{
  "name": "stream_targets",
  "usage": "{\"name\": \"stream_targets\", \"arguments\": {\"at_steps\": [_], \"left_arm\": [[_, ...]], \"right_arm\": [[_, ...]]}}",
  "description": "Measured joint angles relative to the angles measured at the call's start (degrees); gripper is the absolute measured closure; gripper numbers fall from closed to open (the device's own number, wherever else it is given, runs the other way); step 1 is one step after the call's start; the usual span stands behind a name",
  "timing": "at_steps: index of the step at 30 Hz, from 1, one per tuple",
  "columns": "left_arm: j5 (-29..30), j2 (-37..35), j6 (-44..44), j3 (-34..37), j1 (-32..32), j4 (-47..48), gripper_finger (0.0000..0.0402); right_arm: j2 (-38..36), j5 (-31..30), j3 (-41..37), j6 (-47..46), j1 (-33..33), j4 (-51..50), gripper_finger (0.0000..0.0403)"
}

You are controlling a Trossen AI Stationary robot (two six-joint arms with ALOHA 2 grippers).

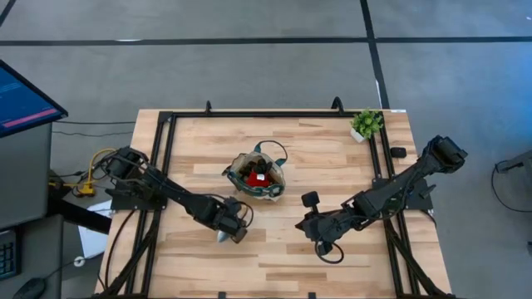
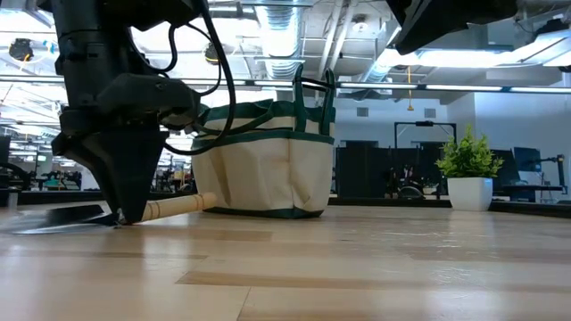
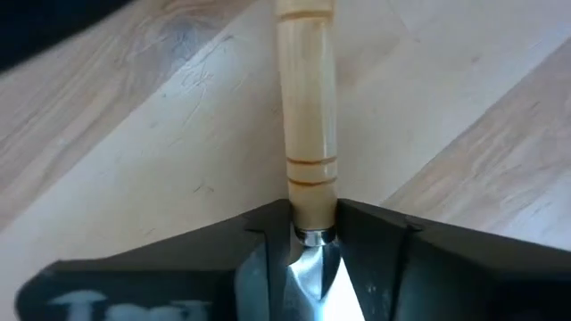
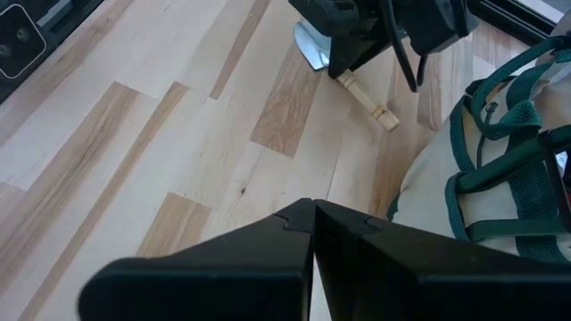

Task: Pick & Place Garden tools in Gardening bag
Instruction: Put the brown trowel into the brown gardening bag

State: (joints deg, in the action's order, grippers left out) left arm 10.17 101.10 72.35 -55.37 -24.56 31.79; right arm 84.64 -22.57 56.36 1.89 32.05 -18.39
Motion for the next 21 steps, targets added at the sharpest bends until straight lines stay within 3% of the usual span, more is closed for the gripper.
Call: {"name": "stream_targets", "arguments": {"at_steps": [8,21], "left_arm": [[0.11,-0.08,-4.88,-0.02,0.0,-0.03,0.0353],[-2.0,-6.02,-22.39,0.04,-0.33,1.11,0.0358]], "right_arm": [[0.0,0.0,0.0,0.0,0.0,0.02,0.0403],[0.0,0.0,0.0,0.0,0.0,1.03,0.0403]]}}
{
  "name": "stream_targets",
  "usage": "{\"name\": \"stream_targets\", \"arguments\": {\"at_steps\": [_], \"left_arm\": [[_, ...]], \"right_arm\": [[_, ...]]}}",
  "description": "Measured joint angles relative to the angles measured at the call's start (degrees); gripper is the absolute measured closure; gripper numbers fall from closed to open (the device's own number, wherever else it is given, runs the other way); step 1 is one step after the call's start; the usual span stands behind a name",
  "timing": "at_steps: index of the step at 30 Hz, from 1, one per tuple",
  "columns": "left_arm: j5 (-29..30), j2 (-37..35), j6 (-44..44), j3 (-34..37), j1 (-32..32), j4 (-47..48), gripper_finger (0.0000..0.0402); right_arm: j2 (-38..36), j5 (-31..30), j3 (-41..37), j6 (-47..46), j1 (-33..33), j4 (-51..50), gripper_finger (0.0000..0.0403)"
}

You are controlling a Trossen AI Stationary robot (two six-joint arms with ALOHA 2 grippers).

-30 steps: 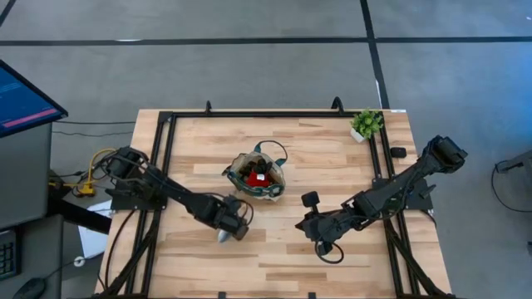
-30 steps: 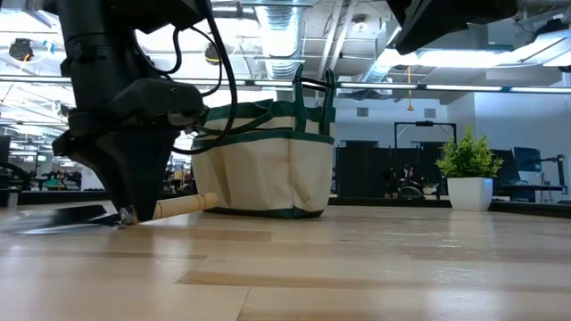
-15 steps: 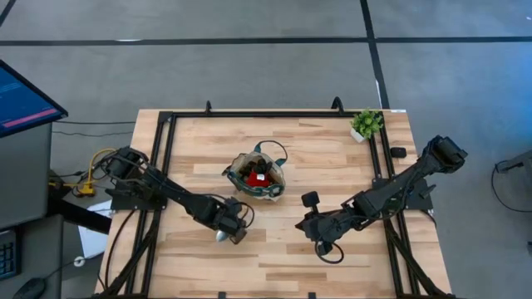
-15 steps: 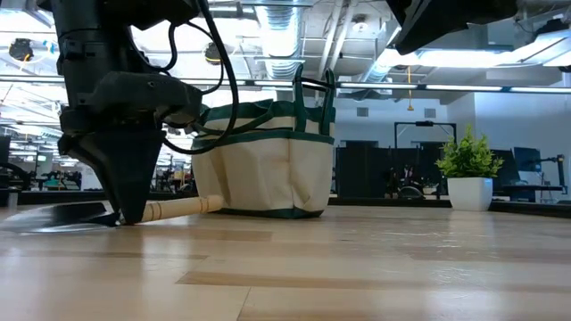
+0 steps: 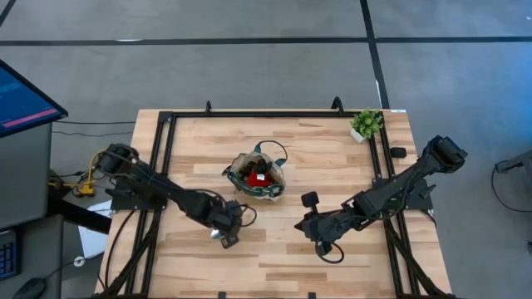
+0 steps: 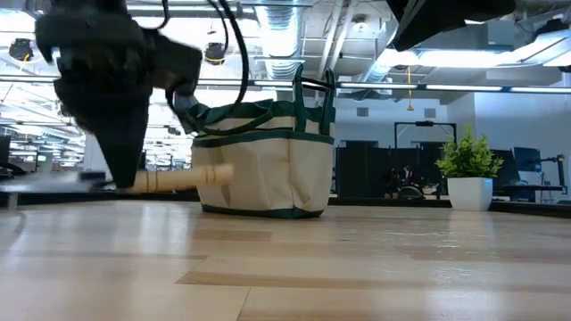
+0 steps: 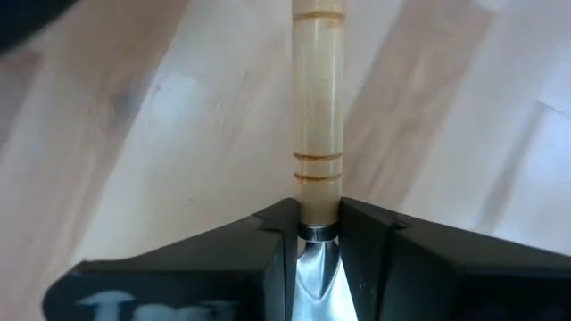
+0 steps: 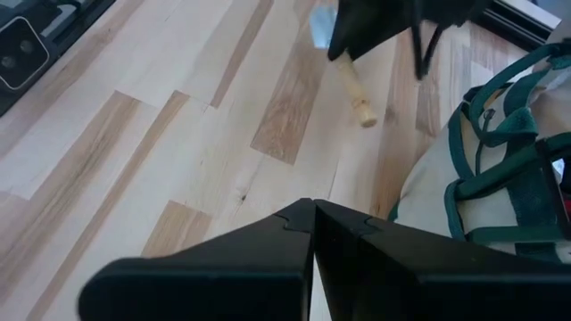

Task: Pick & Place Garden tools in Gardening bag
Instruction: Put the brown trowel into the brown gardening bag

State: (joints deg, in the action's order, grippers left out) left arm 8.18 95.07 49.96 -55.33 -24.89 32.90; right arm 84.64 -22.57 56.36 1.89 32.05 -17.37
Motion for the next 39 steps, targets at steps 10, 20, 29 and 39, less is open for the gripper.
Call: {"name": "stream_targets", "arguments": {"at_steps": [10,20,29,39], "left_arm": [[8.97,-13.07,-13.79,0.0,-0.12,2.7,0.0359],[17.67,-26.24,-23.64,-0.02,0.03,2.58,0.036],[29.37,-30.28,-34.33,-0.02,0.1,-2.57,0.036],[28.84,-30.26,-44.12,-0.02,2.1,-10.37,0.0361]], "right_arm": [[0.0,0.0,0.0,0.07,-0.48,3.26,0.0403],[0.0,0.0,0.0,0.17,-1.11,8.1,0.0403],[0.0,-0.02,0.0,0.39,-1.11,13.14,0.0403],[0.0,-0.74,0.0,4.74,-2.17,18.39,0.0403]]}}
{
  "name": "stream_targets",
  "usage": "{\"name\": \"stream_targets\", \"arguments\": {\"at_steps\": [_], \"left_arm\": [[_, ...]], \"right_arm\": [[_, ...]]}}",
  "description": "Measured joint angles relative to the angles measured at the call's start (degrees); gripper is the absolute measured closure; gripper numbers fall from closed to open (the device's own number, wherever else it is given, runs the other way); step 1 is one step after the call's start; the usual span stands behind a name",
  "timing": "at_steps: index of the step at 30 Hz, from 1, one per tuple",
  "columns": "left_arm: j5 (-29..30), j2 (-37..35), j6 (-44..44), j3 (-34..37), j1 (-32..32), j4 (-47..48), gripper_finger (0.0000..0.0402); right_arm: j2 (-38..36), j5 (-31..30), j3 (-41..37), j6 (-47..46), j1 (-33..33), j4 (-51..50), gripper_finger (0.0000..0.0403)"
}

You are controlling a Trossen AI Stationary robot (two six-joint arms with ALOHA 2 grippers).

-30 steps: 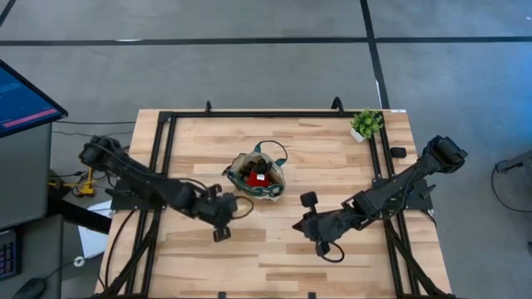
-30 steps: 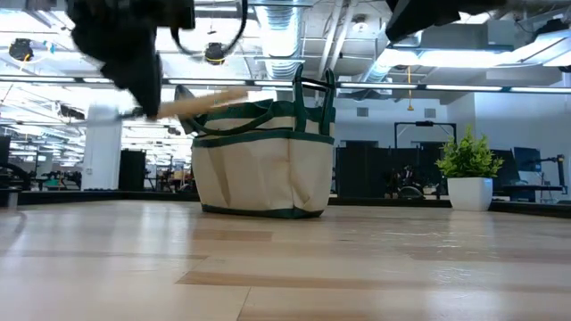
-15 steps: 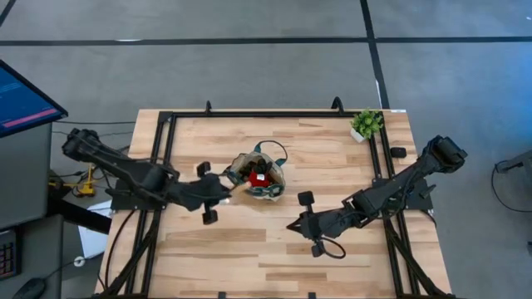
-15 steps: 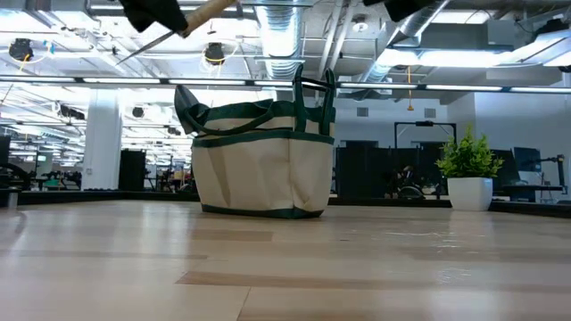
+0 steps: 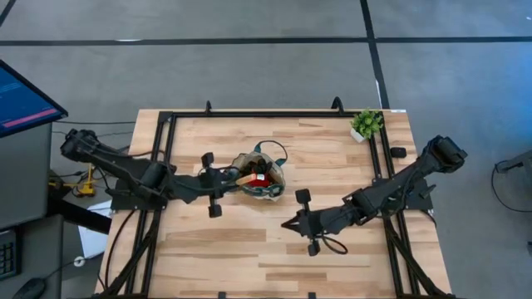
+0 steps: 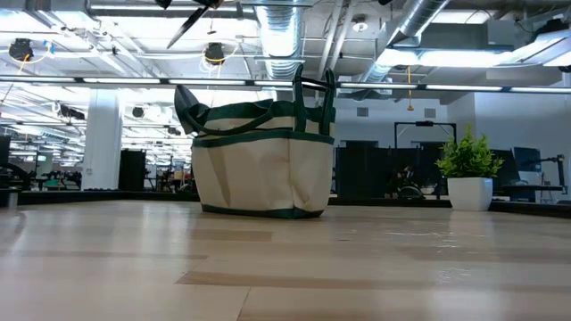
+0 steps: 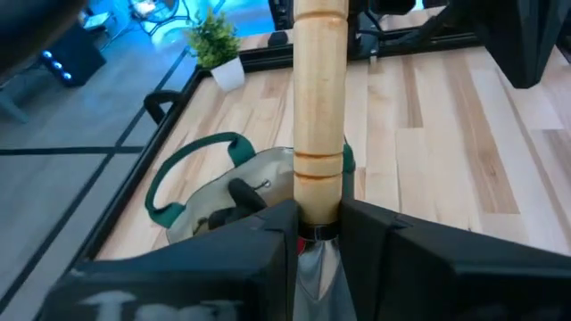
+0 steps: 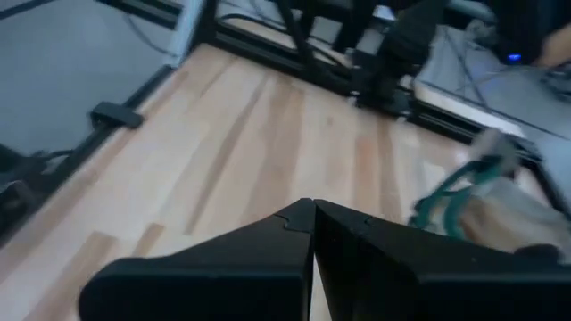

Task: Pick & Place Garden tools in Gardening bag
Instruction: Put the brown trowel into the brown gardening bag

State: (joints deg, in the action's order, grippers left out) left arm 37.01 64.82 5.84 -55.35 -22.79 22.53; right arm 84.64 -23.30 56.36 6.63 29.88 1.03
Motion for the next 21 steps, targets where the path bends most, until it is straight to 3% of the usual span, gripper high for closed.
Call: {"name": "stream_targets", "arguments": {"at_steps": [9,12,16,21], "left_arm": [[-0.55,0.04,-7.96,0.0,4.26,-6.02,0.0364],[-4.57,0.04,-8.55,0.13,6.74,-6.9,0.0364],[-10.59,0.04,-8.45,3.41,8.95,-12.36,0.0364],[-13.42,0.03,-8.43,7.22,9.16,-18.54,0.0364]], "right_arm": [[-0.61,-9.84,0.02,1.03,-3.7,0.91,0.0403],[-2.74,-11.56,0.17,0.98,-4.15,-0.51,0.0403],[-7.15,-11.48,0.04,-1.84,-4.04,-9.18,0.0403],[-10.69,-9.72,0.04,-13.9,-6.26,-23.2,0.0403]]}}
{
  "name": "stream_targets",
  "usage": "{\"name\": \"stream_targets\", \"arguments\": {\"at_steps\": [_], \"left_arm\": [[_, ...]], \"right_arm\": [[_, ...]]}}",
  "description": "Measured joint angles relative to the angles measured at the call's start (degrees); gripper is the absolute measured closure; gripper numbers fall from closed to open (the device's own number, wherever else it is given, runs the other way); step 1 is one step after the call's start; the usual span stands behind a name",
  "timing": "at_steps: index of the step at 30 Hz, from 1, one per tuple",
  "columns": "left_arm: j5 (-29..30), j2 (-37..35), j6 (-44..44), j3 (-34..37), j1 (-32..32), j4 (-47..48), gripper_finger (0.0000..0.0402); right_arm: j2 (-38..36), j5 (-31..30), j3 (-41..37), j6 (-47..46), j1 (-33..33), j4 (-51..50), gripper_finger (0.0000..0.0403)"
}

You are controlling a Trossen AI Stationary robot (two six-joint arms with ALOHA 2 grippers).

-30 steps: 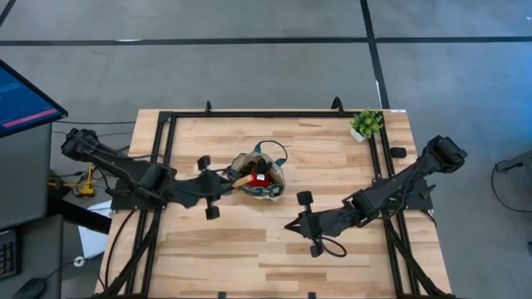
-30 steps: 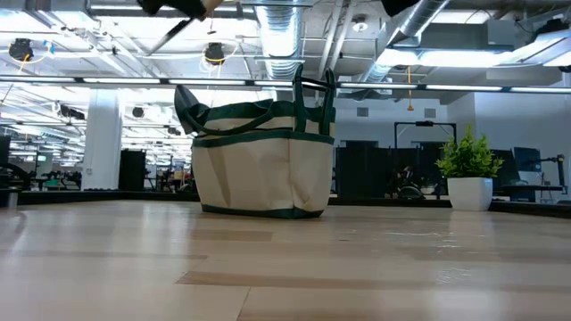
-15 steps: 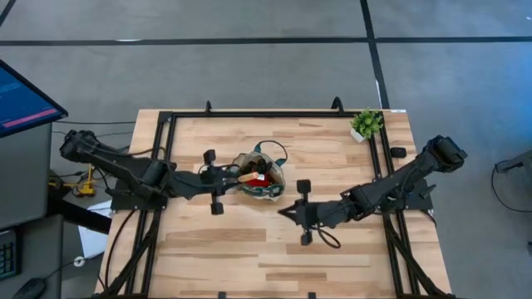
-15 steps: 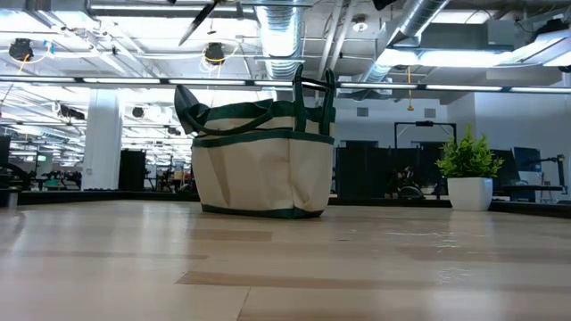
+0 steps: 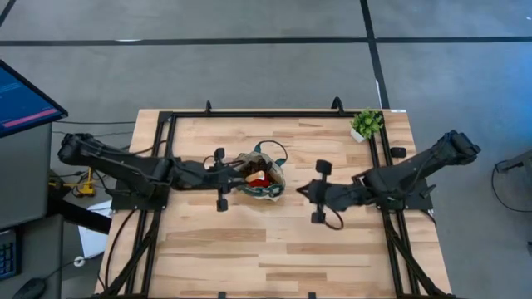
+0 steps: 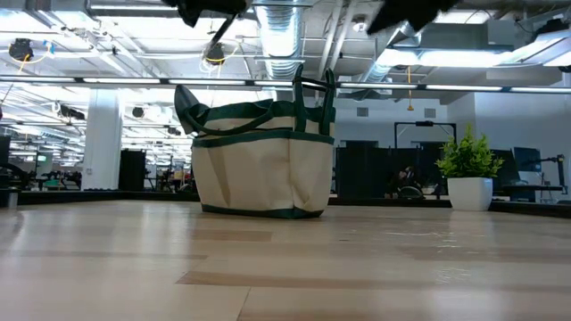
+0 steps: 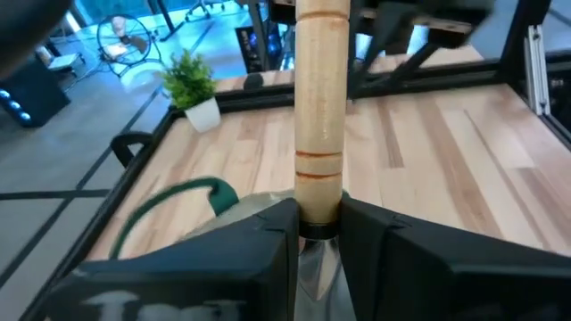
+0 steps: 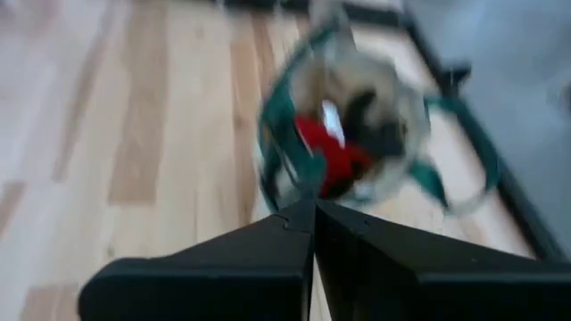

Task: Pick & Place Garden tools in Gardening bag
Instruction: Put the brown trowel into the brown gardening bag

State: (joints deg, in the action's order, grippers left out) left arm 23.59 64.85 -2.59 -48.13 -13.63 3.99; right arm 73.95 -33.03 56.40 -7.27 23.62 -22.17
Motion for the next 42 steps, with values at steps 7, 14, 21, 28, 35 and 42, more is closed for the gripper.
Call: {"name": "stream_targets", "arguments": {"at_steps": [7,14,21,28,35,42], "left_arm": [[0.05,0.01,0.28,1.58,-0.85,-2.49,0.0364],[0.05,-1.57,0.37,1.63,-3.65,-3.61,0.0364],[0.35,-5.79,0.28,1.63,-7.1,-2.76,0.0364],[1.56,-9.43,0.24,1.64,-9.49,-1.91,0.0364],[3.14,-10.69,0.25,1.66,-9.94,-0.65,0.0364],[3.73,-10.89,0.26,1.68,-9.94,0.26,0.0364]], "right_arm": [[4.02,5.82,-0.02,-3.46,-3.91,-5.03,0.0403],[12.79,9.02,-0.04,-1.8,-10.07,-3.93,0.0403],[18.5,9.05,0.04,3.68,-15.12,2.56,0.0403],[21.33,16.69,0.0,6.72,-18.23,7.91,0.0403],[21.99,27.31,-0.02,6.8,-16.63,13.55,0.0403],[22.0,31.03,-0.02,6.8,-14.19,19.71,0.0403]]}}
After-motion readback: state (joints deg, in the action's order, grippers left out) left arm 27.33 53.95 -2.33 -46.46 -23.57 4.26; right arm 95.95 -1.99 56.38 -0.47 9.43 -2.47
